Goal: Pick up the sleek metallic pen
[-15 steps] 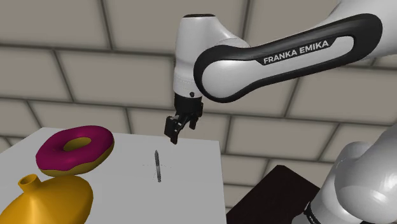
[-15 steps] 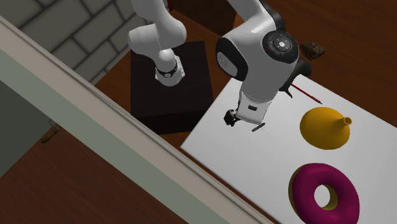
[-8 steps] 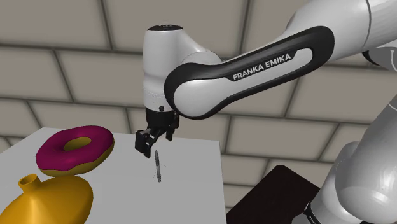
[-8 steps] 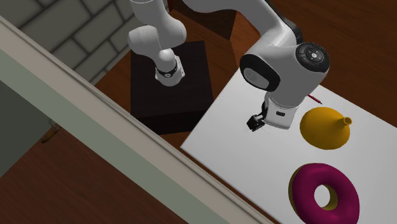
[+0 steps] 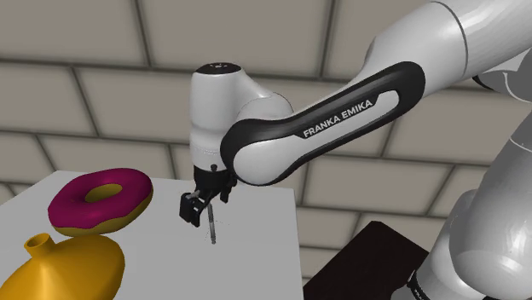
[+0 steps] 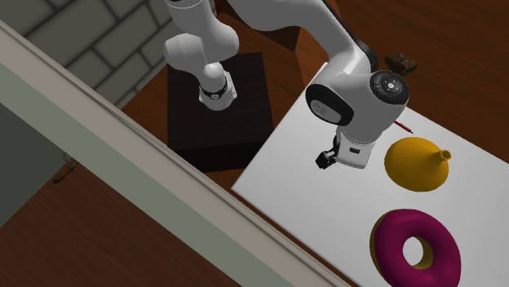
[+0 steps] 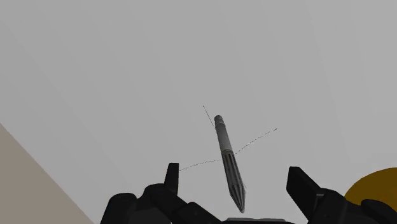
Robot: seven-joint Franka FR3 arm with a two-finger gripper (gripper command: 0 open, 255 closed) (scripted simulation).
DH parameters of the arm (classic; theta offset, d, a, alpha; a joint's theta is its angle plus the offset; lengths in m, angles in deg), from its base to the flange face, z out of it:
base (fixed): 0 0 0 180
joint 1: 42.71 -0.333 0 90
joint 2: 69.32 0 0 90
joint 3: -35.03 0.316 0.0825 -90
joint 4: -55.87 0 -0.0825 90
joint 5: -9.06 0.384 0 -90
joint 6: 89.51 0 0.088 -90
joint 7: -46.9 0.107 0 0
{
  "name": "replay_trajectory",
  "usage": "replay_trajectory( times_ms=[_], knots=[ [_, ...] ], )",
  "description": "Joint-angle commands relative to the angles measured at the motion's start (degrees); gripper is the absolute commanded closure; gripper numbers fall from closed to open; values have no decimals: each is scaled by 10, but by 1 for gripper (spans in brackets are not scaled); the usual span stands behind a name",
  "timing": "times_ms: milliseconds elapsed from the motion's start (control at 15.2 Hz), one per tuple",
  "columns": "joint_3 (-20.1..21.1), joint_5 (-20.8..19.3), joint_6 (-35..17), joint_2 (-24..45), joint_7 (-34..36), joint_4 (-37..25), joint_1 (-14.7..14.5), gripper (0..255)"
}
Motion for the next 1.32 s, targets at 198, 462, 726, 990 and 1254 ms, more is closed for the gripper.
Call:
replay_trajectory(
  times_ms=[198,462,726,990,1254],
  knots=[
    [0,-3,-6,3,2,3,0,255],
    [0,-3,-6,3,3,3,0,255],
    [0,0,2,0,-1,-2,0,255],
    [-1,11,32,-13,-9,-22,1,255],
    [-2,19,61,-23,-16,-43,1,255]
  ],
)
